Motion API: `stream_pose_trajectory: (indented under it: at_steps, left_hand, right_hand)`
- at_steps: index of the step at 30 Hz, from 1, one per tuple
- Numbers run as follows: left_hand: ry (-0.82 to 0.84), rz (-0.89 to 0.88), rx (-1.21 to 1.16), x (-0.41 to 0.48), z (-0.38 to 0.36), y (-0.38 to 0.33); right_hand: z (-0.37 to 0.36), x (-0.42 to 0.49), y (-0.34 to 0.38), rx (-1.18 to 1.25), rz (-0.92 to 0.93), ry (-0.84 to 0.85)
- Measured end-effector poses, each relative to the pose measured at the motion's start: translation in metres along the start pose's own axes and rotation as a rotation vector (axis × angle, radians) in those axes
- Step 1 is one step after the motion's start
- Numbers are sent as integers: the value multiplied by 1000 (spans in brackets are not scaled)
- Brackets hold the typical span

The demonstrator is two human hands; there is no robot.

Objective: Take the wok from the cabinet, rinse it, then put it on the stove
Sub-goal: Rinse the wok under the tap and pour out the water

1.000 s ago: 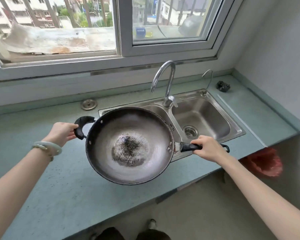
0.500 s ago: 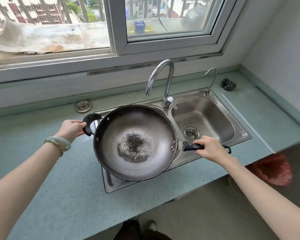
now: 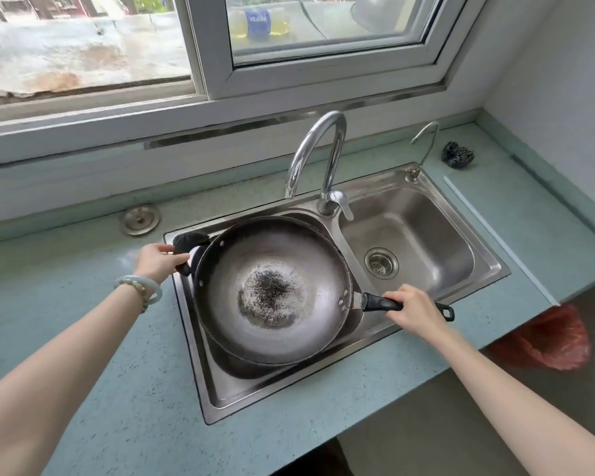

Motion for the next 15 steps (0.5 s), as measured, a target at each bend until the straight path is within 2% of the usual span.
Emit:
stream_pose_trajectory:
  at_steps: [9, 15]
  left_hand:
    - [-222, -32, 210, 32, -21, -6]
    - [-254, -112, 321, 39, -27, -12]
  right_hand:
    - [-36, 16, -16, 89, -5, 39]
    - [-51, 22, -15, 122, 7, 54]
Point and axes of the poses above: each hand's wrist, its own x-axis towards the middle knuckle, its own z-axis out of the back of the hand, y = z × x, the point moved 7 cm from there along x, towards the middle knuckle, and after that the axes turned 13 degrees about z, right-handed, at the moved point
